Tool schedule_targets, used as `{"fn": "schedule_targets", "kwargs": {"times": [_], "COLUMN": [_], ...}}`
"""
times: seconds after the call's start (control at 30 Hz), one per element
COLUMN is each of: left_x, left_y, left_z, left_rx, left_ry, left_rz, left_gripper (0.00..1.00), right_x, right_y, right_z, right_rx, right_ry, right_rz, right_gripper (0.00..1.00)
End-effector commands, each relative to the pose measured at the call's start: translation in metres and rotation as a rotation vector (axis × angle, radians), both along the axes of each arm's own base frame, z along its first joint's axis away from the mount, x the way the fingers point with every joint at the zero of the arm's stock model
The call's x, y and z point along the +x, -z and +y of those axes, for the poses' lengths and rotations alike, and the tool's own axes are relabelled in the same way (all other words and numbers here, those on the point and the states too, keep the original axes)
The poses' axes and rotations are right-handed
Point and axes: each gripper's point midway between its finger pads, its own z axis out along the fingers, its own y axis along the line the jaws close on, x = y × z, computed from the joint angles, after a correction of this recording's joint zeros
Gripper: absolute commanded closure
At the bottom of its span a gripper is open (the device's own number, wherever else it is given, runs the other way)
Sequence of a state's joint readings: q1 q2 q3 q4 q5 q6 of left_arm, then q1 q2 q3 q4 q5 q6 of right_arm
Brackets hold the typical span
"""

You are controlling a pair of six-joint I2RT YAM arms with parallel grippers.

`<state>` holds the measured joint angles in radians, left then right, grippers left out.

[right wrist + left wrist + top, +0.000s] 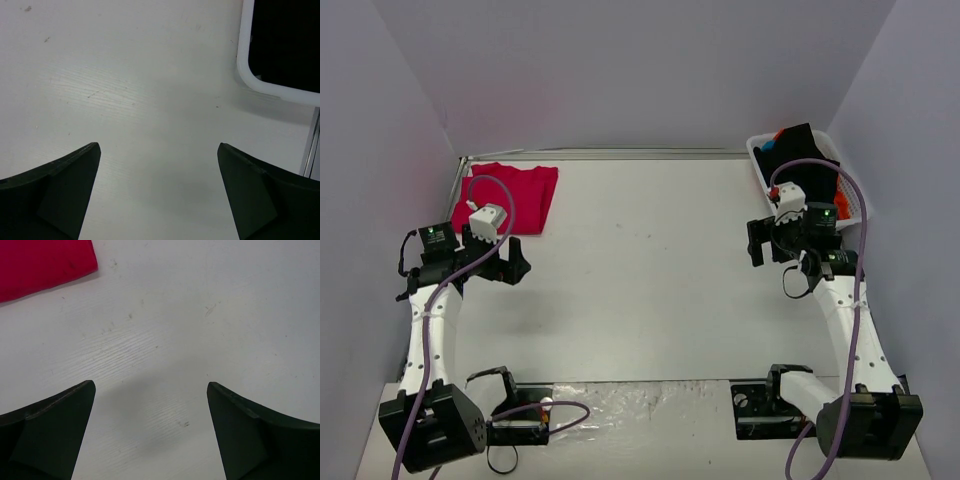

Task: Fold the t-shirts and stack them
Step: Grab crumpled tshirt from bin with the right arm

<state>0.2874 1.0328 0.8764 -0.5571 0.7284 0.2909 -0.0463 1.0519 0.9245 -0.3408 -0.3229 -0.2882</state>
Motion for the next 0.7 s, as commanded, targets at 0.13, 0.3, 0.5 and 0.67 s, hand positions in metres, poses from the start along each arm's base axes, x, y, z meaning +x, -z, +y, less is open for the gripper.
{"fn": "schedule_targets", "kwargs": {"times": [0.13, 0.3, 0.5, 0.67], "left_x": [0.001, 0.002, 0.007, 0.006], "left_y": [-0.031, -0.049, -0.052, -0.048], "left_z": [0.003, 0.001, 0.019, 0.020], "left_rx": [0.034, 0.032, 0.094, 0.089], "left_ry": [0.010, -0.004, -0.105, -0.111], "left_rz": [-0.052, -0.142, -0.161, -0.135], "left_gripper": [0.06, 0.06, 0.06, 0.06], "right_x": [-0.007, -0.001, 0.046, 0.108], "right_y": [-0.013, 0.001, -0.035, -0.041], "right_z": [0.003, 0.022, -0.022, -0.073], "right_rx": [-0.010, 0.035, -0.162, -0.369], "right_ry": [-0.037, -0.138, 0.029, 0.219], "right_rz": [-0.077, -0.002, -0.107, -0.150], "right_gripper": [0.00, 0.00, 0.00, 0.00]}}
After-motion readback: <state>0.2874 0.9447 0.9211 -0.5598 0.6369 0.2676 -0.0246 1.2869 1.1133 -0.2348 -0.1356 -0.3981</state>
